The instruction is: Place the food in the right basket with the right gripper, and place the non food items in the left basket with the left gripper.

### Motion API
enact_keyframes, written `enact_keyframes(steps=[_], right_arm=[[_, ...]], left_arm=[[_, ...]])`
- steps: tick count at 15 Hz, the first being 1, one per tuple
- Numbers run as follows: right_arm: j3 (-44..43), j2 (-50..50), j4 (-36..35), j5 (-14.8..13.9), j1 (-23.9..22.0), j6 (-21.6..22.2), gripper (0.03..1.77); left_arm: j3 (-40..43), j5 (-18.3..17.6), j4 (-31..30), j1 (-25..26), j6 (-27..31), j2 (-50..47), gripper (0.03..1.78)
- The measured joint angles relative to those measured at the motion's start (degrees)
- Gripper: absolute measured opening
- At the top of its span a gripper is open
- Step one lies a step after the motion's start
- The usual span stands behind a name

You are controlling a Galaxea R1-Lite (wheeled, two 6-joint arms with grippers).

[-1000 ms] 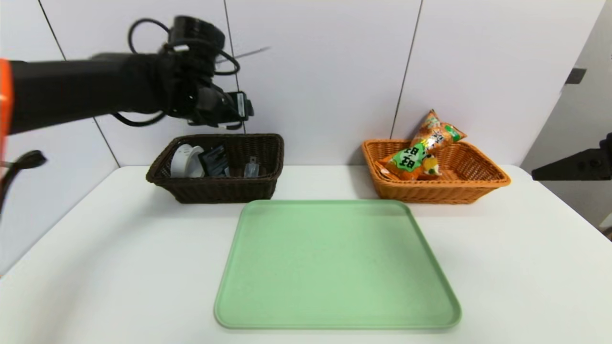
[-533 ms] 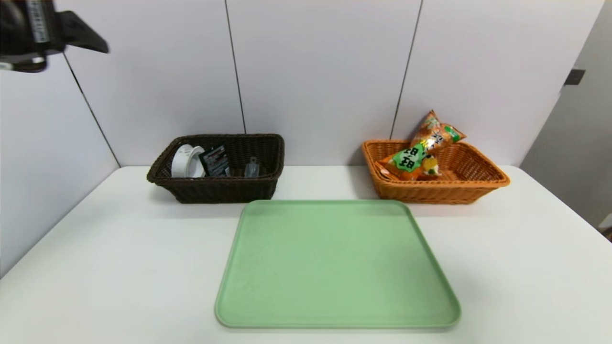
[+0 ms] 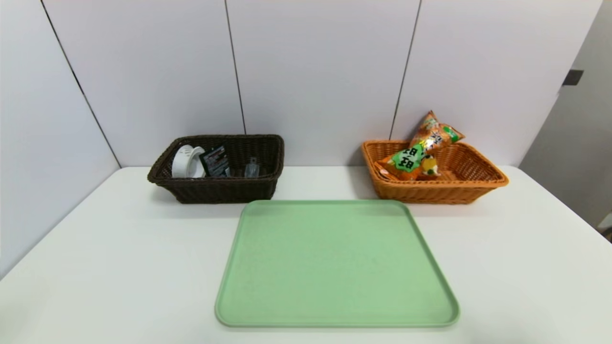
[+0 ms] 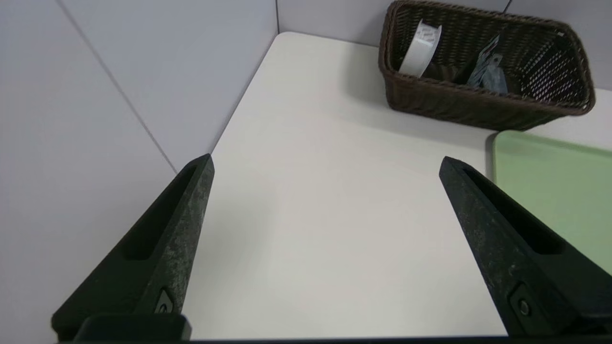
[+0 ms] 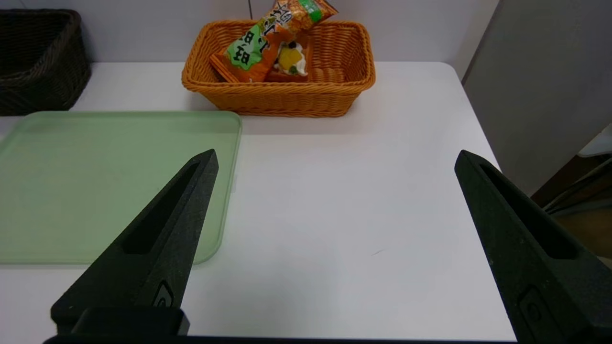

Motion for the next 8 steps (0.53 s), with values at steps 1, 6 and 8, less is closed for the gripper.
enact_keyframes(steps=[1,6,8], right_arm=[[3.28,-4.24,-0.55,-0.18,-0.16,-0.2,1.71],[16.37,-22.21,-2.17,2.35,-4.72,-3.38,1.71],[19.74,-27.81,-2.32,5.49,-5.06,-4.4,1.71]], left_arm=[[3.74,0.37,0.01,0.41,0.44,-4.61,1.67],[18.22,-4.51,-1.46,5.07,5.74,-21.81,1.68],[23.74,-8.66,-3.88,5.49,6.97,-27.56,1.69]])
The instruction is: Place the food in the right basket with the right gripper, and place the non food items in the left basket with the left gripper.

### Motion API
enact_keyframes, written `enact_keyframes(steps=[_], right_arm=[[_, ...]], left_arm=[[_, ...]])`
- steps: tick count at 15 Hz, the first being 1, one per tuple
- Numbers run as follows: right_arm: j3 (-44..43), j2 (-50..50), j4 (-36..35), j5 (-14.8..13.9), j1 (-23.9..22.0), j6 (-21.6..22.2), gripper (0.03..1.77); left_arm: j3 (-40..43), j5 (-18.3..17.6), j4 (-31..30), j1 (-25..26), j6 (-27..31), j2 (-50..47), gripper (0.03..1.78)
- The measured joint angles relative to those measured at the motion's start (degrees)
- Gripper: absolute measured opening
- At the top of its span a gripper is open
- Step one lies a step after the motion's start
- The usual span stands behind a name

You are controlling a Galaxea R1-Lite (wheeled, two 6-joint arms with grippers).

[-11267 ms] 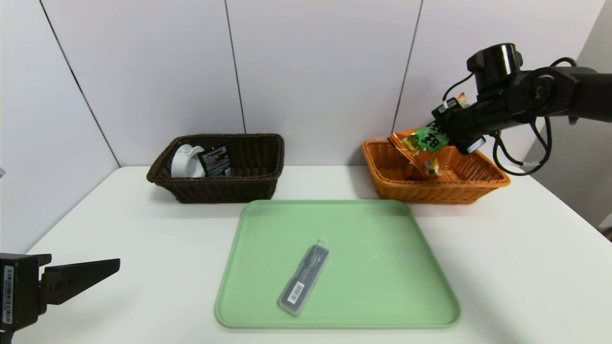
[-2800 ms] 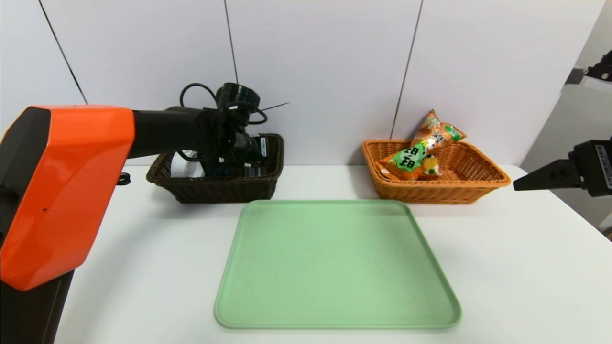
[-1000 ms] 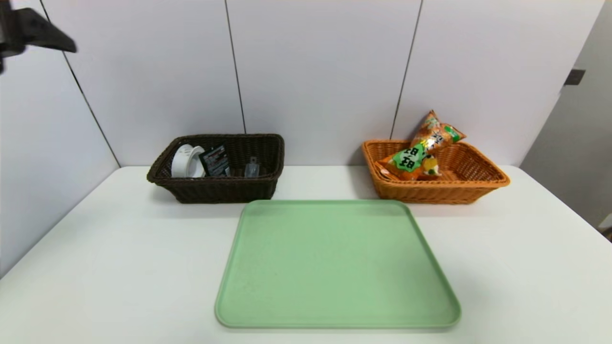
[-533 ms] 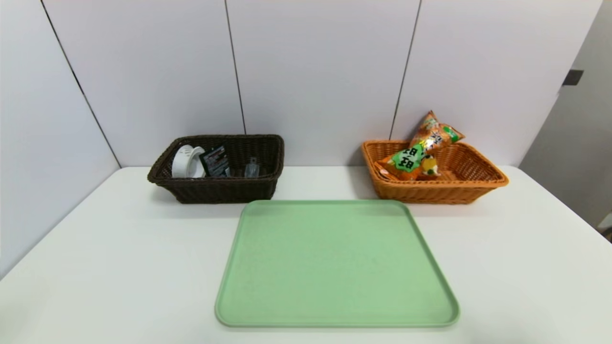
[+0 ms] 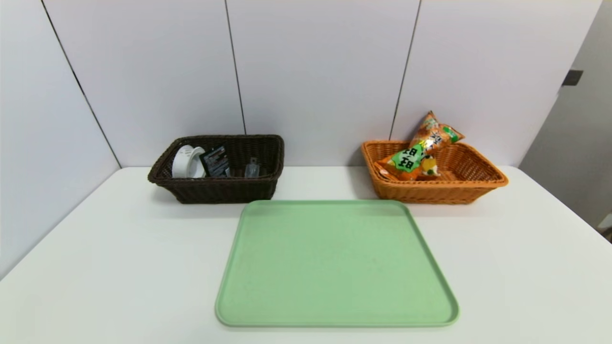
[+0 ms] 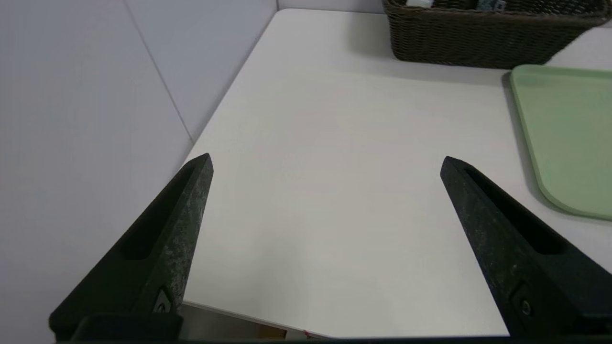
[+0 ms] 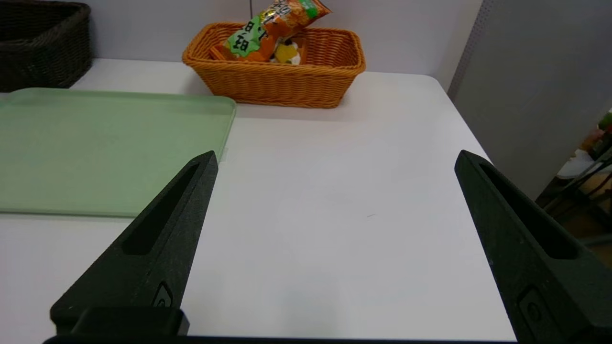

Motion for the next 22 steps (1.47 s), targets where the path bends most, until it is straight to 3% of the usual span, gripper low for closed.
enact_keyframes(steps=[2,4,9,11,14,15,17,22], right_arm=[[3.55,-4.11,-1.6,2.0,-0.05,-2.43,1.71],[6.36,-6.01,-6.89,2.23,-0.02,-3.36,1.71],[24.75,-7.38,-29.26,2.22,0.0,-7.64,1.71],[29.42,-7.4,-33.39,2.26,0.0,-9.4,1.71],[30.88,-7.4,-24.02,2.47,0.0,-3.47,1.71],[30.99,-7.4,-23.15,2.22,0.0,-0.67,1.71],[31.04,-7.4,-23.2,1.62,0.02,2.58,1.71],[31.06,-7.4,-23.2,1.4,0.02,2.84,1.71]], left_arm=[[6.95,-2.3,-3.75,0.11,1.43,-5.35,1.69],[13.62,-2.83,-10.53,0.02,2.08,-8.41,1.69],[35.39,-3.35,-40.18,0.0,5.95,-10.75,1.69],[39.08,-4.27,-46.65,0.0,6.02,-10.86,1.69],[40.13,-10.87,-37.53,-0.02,1.23,-10.91,1.69],[40.11,-11.3,-34.85,-0.02,0.44,-10.91,1.69],[40.24,-11.29,-35.52,-0.02,-1.65,-10.91,1.69],[40.4,-10.98,-35.61,-0.02,-3.57,-10.91,1.69]])
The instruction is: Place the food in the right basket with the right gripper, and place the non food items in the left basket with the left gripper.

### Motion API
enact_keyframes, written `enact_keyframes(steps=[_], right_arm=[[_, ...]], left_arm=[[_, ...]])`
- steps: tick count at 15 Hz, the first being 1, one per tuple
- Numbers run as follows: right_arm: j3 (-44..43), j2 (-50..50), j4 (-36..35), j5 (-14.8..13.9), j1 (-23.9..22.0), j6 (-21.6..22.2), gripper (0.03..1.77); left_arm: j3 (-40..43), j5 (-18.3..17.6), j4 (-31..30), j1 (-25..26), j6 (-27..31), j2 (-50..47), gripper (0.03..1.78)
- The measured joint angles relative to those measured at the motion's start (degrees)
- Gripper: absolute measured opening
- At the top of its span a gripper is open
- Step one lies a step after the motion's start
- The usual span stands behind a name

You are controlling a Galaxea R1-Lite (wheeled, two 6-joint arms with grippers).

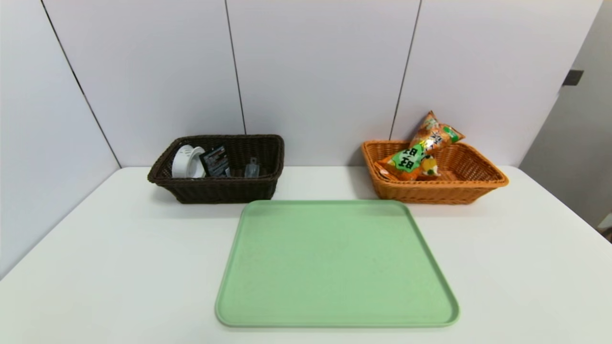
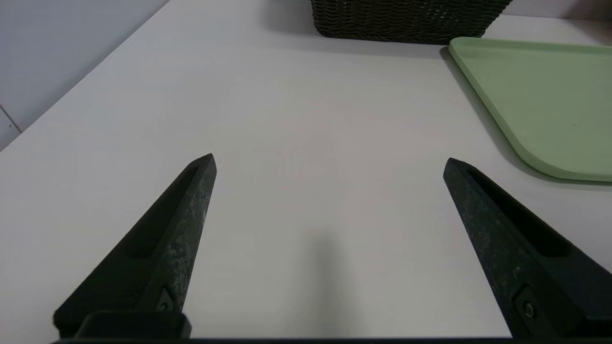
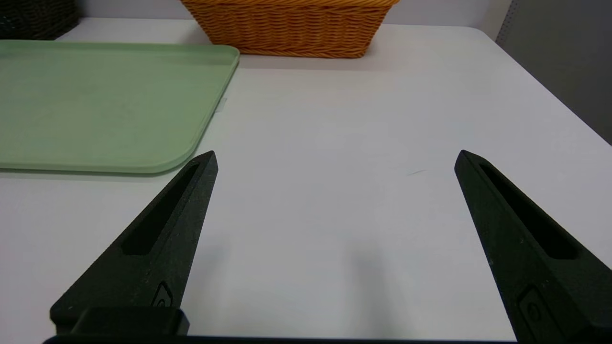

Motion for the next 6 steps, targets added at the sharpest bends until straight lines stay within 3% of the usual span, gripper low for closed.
enact_keyframes(steps=[6], right_arm=[[0.02,0.0,-0.07,-1.17,0.01,1.37,1.71]], left_arm=[[0.0,-0.01,0.0,0.0,-0.01,0.0,1.69]])
